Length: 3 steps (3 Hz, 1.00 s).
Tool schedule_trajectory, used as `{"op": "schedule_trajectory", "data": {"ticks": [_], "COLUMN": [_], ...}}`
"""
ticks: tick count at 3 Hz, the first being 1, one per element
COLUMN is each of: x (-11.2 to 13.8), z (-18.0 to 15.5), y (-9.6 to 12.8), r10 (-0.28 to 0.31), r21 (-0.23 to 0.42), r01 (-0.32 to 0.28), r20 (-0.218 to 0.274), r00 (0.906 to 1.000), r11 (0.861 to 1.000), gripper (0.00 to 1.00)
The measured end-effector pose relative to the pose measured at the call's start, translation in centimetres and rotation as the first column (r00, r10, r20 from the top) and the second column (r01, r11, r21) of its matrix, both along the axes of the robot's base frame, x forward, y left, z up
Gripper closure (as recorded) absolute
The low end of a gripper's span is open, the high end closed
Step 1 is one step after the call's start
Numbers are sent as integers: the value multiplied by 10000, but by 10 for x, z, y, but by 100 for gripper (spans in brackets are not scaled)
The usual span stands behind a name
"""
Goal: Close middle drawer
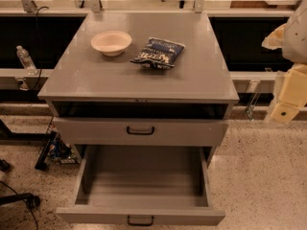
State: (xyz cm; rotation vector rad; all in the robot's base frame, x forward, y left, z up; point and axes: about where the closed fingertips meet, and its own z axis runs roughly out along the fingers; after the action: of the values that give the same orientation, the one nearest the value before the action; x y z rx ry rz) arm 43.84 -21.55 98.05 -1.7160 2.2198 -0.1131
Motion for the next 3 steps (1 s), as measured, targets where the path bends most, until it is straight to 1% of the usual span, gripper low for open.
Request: {"op": "schedule_trajectory", "data": {"ticks": [1, 2, 3], "x": [0, 1, -4], "z": [0, -19, -62], "y": [0, 7, 20], "r10": [0, -52, -333], "r21": [0, 138, 270], "r01": [0, 58, 376], "r20": [2, -466, -1446], "r00": [10000, 9989, 9889], "r11": [10000, 9999, 9989], "gripper": [0, 0, 0]}}
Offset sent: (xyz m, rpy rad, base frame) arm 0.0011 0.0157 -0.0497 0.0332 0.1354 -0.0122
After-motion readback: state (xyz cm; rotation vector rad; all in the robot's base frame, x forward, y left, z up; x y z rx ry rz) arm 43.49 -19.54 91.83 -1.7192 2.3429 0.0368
